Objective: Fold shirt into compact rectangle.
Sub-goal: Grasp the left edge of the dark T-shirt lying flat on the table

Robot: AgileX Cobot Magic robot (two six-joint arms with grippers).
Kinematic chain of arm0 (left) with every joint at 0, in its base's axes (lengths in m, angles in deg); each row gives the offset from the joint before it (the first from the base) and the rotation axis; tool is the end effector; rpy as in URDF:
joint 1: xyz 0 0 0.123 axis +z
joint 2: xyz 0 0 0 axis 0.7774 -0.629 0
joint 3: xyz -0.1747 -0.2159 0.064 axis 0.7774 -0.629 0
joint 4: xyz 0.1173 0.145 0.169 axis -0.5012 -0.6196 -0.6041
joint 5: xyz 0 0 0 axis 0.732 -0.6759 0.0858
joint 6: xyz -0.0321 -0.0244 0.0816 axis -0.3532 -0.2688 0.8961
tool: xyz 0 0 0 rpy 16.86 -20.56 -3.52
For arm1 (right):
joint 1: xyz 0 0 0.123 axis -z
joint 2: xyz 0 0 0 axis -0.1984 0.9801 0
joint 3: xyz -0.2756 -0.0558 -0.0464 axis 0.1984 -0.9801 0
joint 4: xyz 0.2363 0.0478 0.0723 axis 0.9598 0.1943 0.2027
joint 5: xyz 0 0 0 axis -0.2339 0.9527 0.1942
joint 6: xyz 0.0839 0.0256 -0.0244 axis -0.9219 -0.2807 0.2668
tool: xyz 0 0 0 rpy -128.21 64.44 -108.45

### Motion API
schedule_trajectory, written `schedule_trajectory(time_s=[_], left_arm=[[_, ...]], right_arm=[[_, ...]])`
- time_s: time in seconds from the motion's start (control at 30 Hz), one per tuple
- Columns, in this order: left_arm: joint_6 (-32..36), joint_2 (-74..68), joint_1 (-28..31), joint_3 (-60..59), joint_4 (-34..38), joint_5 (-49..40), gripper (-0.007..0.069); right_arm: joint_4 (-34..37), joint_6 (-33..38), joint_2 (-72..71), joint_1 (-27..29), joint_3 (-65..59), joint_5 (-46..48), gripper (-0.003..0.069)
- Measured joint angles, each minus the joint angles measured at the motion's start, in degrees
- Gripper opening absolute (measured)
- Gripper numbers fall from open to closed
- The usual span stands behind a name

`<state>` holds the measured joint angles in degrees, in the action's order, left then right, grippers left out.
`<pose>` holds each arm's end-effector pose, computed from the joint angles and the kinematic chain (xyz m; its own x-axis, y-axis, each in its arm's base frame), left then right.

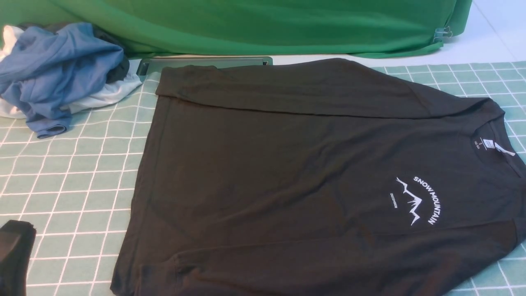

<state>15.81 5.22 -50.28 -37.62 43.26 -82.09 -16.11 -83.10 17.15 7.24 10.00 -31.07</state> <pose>0.0565 -0.0035 0.2081 -0.0272 -0.9907 -0.1335 0.0476 0.1322 -0.9901 0.0559 0.0045 0.2157 0.0384 0.7267 -0.6858 -0.1529 0.6825 0.7147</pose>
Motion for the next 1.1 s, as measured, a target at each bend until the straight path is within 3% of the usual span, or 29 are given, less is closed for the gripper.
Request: schedule_trajectory(time_s=[0.1, 0.33, 0.47, 0.57, 0.6, 0.63, 0.67, 0.77, 0.9, 1.0, 1.1], left_arm=[[0.3, 0.0, 0.0, 0.0, -4.0, 0.3, 0.0017], [0.5, 0.0, 0.0, 0.0, -14.6, 0.5, 0.0017], [-1.6, 0.0, 0.0, 0.0, -12.6, 1.8, 0.0017], [-4.9, 0.0, 0.0, 1.1, -8.0, 1.1, 0.0017], [-4.6, 0.1, 0.0, 3.8, -8.4, 0.4, 0.0017], [-4.6, 0.1, 0.0, 4.3, -8.4, 0.3, 0.0017], [-3.8, -0.1, 0.0, 7.8, -10.3, 0.0, 0.0017], [0.8, -4.6, 0.0, 18.5, -14.7, -3.9, 0.0017], [12.0, -18.6, 0.0, 30.2, -16.2, -22.8, 0.0017], [20.0, -32.7, 0.0, 33.8, -15.8, -37.6, 0.0017], [26.5, -46.0, 0.0, 33.8, -15.8, -45.6, 0.0017]], right_arm=[[0.0, -3.8, 0.0, 0.0, 0.0, -0.3, 0.0241], [0.0, -5.2, 0.0, 0.0, 0.0, -1.4, 0.0241], [0.0, -5.3, 0.0, 0.0, 0.0, -6.4, 0.0232], [0.0, -1.0, 0.1, 0.0, 0.5, -11.9, 0.0161], [0.0, 4.0, 0.9, 0.0, 2.1, -10.4, 0.0092], [0.0, 4.6, 1.3, 0.0, 2.9, -10.0, 0.0092], [0.0, 8.7, 2.9, 0.0, 6.0, -6.5, 0.0052], [0.0, 21.3, 9.9, 0.0, 16.7, 5.1, 0.0031], [-0.1, 38.1, 22.5, 0.0, 31.8, 23.4, 0.0031], [-0.2, 44.2, 32.3, 0.0, 40.3, 38.6, 0.0031], [-0.2, 47.7, 41.1, 0.0, 45.0, 52.1, 0.0031]])
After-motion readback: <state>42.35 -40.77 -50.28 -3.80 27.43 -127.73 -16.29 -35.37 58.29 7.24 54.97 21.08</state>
